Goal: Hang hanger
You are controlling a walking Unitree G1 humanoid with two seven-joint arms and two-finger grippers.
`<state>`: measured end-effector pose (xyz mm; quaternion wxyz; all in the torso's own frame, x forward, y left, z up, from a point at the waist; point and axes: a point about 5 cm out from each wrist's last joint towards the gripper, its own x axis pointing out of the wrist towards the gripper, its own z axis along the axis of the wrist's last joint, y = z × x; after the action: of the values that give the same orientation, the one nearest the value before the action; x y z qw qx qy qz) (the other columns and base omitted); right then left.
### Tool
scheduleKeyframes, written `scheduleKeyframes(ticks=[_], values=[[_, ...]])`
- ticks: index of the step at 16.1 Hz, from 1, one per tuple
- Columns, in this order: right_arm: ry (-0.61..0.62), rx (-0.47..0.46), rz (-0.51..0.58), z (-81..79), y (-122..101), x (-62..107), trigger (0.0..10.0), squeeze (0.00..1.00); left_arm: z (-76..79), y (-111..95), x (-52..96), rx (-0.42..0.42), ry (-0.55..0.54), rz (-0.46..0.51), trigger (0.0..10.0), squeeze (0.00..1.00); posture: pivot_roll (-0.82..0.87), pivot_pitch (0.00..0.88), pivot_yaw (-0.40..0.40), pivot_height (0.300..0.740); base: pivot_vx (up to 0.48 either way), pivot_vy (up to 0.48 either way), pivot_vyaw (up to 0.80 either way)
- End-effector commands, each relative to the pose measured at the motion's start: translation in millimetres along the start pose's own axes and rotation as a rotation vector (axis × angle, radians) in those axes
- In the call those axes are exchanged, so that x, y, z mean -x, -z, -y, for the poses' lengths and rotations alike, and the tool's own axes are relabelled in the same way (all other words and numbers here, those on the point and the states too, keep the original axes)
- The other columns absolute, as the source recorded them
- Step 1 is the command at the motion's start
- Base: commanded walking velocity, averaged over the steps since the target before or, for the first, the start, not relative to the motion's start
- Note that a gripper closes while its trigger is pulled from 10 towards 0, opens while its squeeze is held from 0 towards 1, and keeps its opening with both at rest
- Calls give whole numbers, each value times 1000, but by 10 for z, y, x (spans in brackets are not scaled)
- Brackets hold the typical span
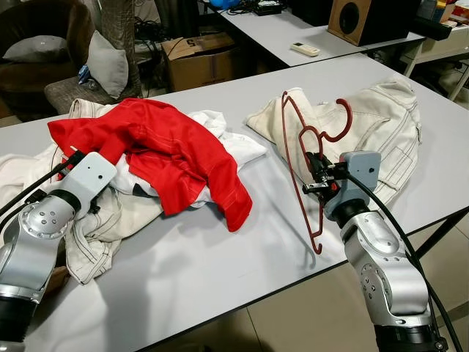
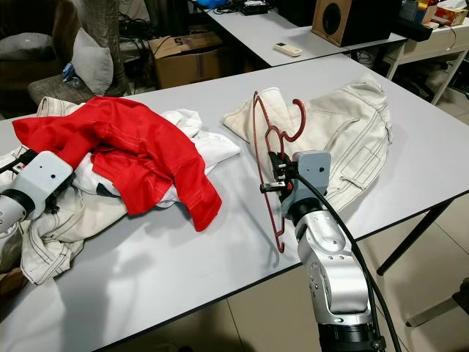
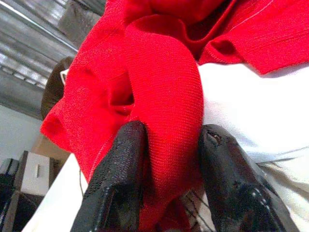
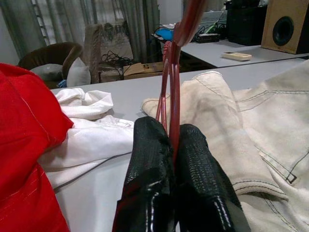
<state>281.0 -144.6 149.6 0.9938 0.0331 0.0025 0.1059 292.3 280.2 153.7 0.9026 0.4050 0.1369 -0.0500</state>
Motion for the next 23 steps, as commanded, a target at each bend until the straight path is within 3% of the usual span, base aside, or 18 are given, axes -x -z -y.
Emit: scheduleKeyframes(ticks=[1,3,6,7,9,12,15,17,18,19,20,22,23], values=[[-18,2,15,-33,-56,-6,10000,0,-79,8,-1,-13,-30,-8,0,0,-41,0,64,740,0,0,0],[-17,2,15,-32,-56,-7,10000,0,-79,11,-7,-3,-30,-5,0,0,-41,0,63,740,0,0,0],[-36,3,22,-33,-69,-12,10000,0,-88,-41,-9,130,-10,36,0,0,-40,0,62,740,0,0,0],[-141,25,41,-96,-121,5,10000,0,-91,-119,-12,255,22,80,0,0,-38,0,63,740,0,0,0],[-257,9,65,-135,-200,55,10000,0,-109,-252,-16,392,76,140,0,0,-35,0,66,740,0,0,0],[-364,30,56,-120,-227,146,10000,0,-148,-333,-42,518,104,176,0,0,-34,0,71,740,0,0,0],[-564,41,35,-84,-315,337,10000,0,-406,-683,-23,684,126,341,0,0,-38,0,68,740,0,0,0],[-741,48,4,-116,-399,489,10000,0,-775,-1230,159,721,182,600,0,0,-39,0,63,740,0,0,0],[-762,48,-4,-123,-401,507,10000,0,-814,-1310,202,727,202,646,0,0,-39,0,63,740,0,0,0],[-814,60,-35,-138,-397,552,10000,0,-940,-1528,360,717,276,770,0,0,-37,0,61,740,0,0,0],[-821,62,-40,-143,-396,558,10000,0,-957,-1545,384,690,291,774,0,0,-37,0,61,740,0,0,0],[-817,65,-59,-156,-383,531,10000,0,-921,-1419,376,524,315,656,0,0,-34,0,61,740,0,0,0],[-819,63,-73,-153,-376,528,10000,0,-910,-1384,373,514,318,625,0,0,-33,0,61,740,0,0,0]])
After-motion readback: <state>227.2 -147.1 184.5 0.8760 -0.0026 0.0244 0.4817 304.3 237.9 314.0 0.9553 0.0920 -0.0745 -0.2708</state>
